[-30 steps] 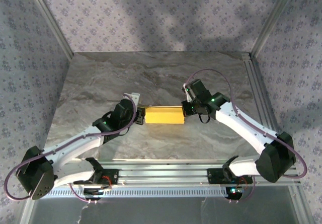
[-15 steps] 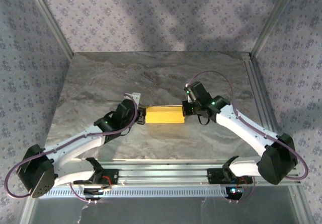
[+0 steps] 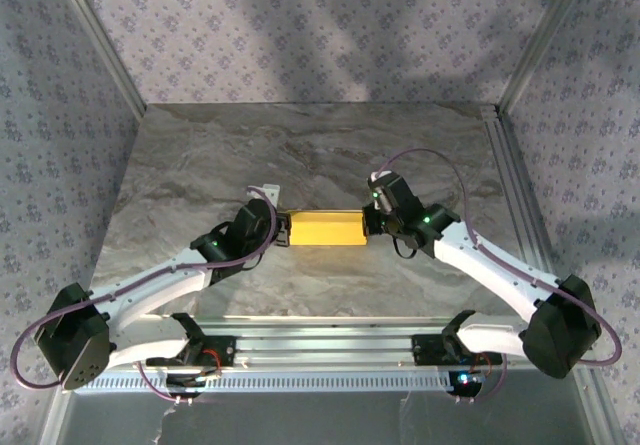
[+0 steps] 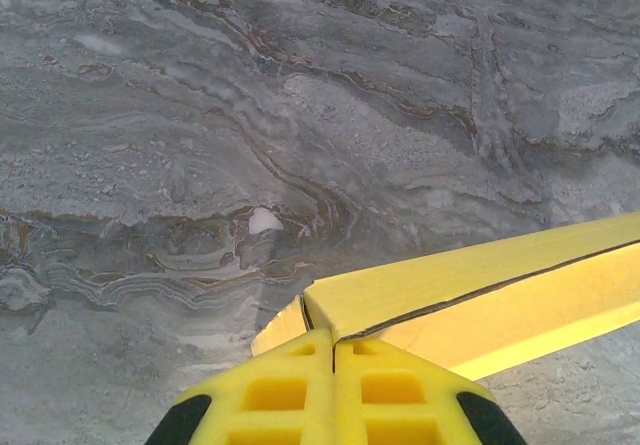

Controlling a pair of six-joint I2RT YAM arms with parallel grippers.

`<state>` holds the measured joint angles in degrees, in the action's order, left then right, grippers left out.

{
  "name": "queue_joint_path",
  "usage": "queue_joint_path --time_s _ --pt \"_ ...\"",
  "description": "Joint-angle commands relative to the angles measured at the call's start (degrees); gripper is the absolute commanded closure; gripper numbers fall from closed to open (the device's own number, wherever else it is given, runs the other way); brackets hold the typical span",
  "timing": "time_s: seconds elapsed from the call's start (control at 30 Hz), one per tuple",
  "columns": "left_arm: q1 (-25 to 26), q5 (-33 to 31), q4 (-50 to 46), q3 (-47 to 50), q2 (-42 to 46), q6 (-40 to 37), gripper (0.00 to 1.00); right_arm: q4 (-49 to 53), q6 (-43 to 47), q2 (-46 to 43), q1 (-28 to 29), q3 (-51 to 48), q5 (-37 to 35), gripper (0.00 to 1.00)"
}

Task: Fold the paper box

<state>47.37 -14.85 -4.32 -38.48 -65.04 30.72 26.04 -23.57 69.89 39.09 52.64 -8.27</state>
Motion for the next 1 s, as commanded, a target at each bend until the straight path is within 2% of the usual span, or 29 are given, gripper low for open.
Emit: queue_joint_path --time_s 0.0,0.23,0.53,0.97 --pt "0.9 2.0 -5.1 -0.2 -1.8 0.8 1.0 0.8 -1.9 0.4 0.1 1.8 1.8 1.0" --pt "0.9 2.8 -7.1 -1.9 -2.7 1.6 1.0 7.0 -5.9 4.4 -0.9 8.2 4.1 1.0" --pt "0.9 2.9 -8.1 -2.6 -2.9 2.1 1.0 10.4 -9.0 6.2 -2.5 11.6 6.0 1.0" --pt "0.9 2.8 -8.1 -2.7 -3.2 2.3 1.0 6.0 -8.8 4.9 -3.1 6.4 5.6 1.0"
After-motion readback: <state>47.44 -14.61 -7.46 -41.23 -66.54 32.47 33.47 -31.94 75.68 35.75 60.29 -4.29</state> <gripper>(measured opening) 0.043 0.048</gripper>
